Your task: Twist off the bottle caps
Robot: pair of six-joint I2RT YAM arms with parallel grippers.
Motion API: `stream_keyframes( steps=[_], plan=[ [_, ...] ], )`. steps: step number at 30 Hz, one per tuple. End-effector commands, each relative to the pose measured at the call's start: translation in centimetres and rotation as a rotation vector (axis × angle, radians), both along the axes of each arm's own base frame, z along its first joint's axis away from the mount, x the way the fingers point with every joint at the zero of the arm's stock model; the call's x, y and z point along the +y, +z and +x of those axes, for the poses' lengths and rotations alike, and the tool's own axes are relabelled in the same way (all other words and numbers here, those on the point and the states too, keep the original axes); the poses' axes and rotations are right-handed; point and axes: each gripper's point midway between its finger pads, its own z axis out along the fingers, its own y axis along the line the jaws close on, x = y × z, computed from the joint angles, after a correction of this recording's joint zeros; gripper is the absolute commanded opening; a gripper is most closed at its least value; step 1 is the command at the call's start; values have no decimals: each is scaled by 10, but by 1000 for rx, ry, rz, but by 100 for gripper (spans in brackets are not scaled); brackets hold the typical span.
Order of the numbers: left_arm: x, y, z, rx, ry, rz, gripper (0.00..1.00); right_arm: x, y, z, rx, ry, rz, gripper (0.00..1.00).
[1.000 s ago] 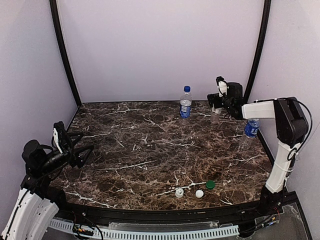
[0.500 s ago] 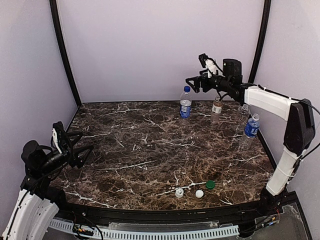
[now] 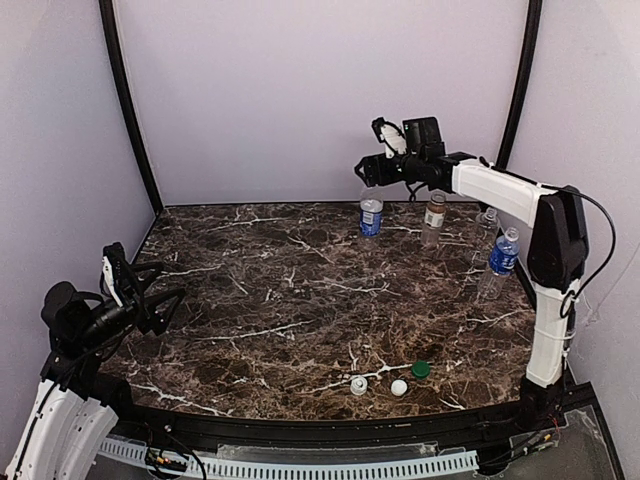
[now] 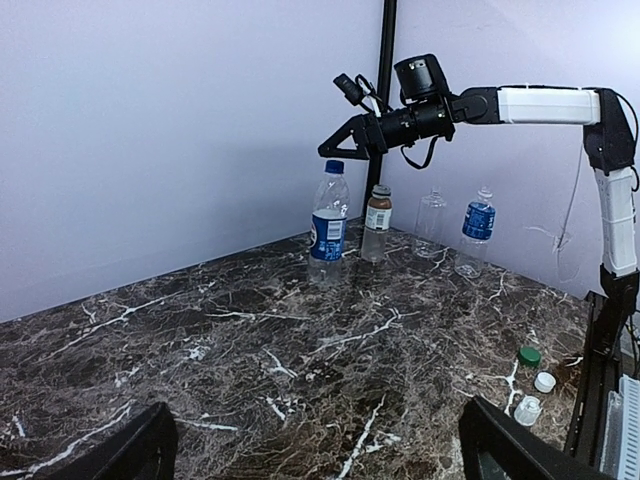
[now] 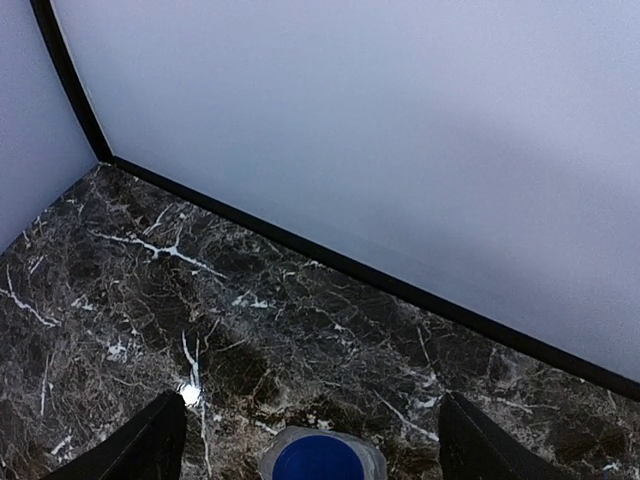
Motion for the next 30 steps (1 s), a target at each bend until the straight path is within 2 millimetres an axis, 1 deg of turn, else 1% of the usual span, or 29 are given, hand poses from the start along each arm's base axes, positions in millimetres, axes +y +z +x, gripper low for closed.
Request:
stream_keyframes(
  steps=[1, 4, 7, 8, 11, 12, 15, 16, 19, 20, 22, 23, 26, 28, 29, 30],
  plan=[
    [2, -4, 2, -4, 17, 7, 99, 16, -15, -7, 53, 53, -8, 84],
    [2, -4, 2, -6, 17, 7, 99, 14, -23, -3, 64, 25, -17, 80],
    [2, -4, 2, -3, 15, 5, 99, 13, -28, 0, 66, 12, -19, 71],
    [2, -5, 2, -2, 14, 5, 99, 12, -30, 1, 66, 7, -20, 68],
    [2, -5, 2, -2, 13, 4, 99, 8, -37, 4, 73, -20, -37, 53],
    [2, -4, 2, -4, 14, 4, 99, 7, -40, 5, 75, -27, -44, 49],
    [1, -4, 1, -5, 10, 4, 99, 3, -45, 4, 86, -39, -62, 46],
    [1, -4, 1, -6, 9, 3, 99, 2, -45, 4, 87, -45, -64, 42],
    [1, -3, 1, -6, 8, 2, 99, 0, -42, 1, 83, -47, -63, 19],
    [1, -3, 1, -7, 7, 2, 99, 1, -40, 0, 82, -42, -61, 15],
    [1, -3, 0, -7, 5, 1, 99, 1, -35, -2, 84, -38, -57, 4],
    [1, -3, 0, -8, 3, 1, 99, 2, -30, -4, 87, -30, -49, 0],
    [1, -2, 0, -12, 1, 1, 99, 12, -9, -20, 91, 16, -1, 0],
    [1, -1, 0, -13, 3, 1, 99, 28, 11, -40, 75, 65, 30, 0],
    [1, -1, 0, -12, 3, 2, 99, 39, 24, -54, 59, 95, 47, 0],
    [1, -2, 1, -9, 3, 5, 98, 52, 40, -72, 37, 132, 71, 0]
  ],
)
